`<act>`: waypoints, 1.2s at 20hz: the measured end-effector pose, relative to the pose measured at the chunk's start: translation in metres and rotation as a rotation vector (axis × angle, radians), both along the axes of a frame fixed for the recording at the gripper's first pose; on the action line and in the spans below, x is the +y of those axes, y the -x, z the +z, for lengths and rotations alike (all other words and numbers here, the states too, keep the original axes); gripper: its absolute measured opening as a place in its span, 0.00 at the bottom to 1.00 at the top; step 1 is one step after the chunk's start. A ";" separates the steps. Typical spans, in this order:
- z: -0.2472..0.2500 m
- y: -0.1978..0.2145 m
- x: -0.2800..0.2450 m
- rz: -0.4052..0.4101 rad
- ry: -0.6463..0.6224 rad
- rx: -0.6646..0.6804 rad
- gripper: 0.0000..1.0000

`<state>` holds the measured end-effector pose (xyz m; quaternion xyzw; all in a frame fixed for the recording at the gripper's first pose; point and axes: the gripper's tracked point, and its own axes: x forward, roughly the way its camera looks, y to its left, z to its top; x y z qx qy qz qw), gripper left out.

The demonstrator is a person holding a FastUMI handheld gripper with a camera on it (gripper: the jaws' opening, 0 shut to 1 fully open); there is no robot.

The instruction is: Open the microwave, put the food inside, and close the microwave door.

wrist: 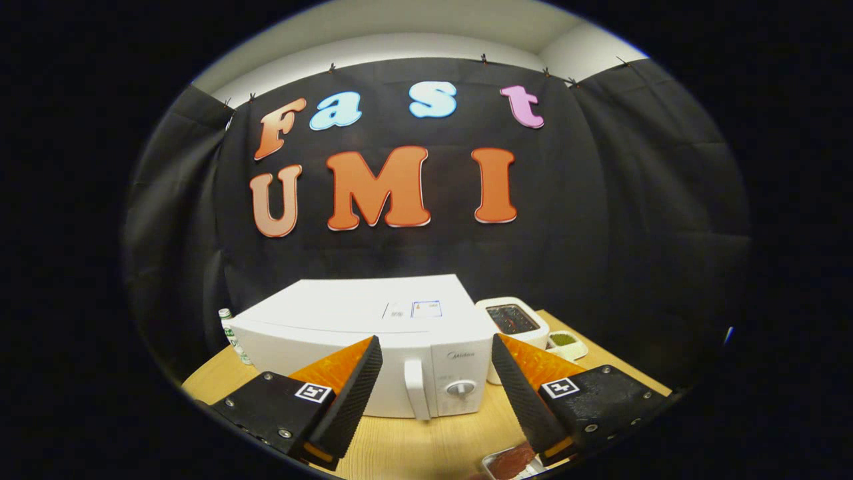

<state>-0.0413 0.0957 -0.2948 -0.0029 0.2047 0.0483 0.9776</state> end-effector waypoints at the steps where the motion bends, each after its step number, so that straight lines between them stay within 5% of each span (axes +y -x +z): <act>1: -0.017 0.002 0.005 0.016 -0.003 0.030 0.98; 8: -0.090 -0.001 0.026 0.077 0.018 0.126 0.92; 16: -0.124 -0.024 0.024 0.035 0.069 0.147 0.77; 21: -0.144 -0.022 0.012 -0.007 0.122 0.229 0.39; 24: -0.142 -0.024 0.015 -0.020 0.074 0.256 0.25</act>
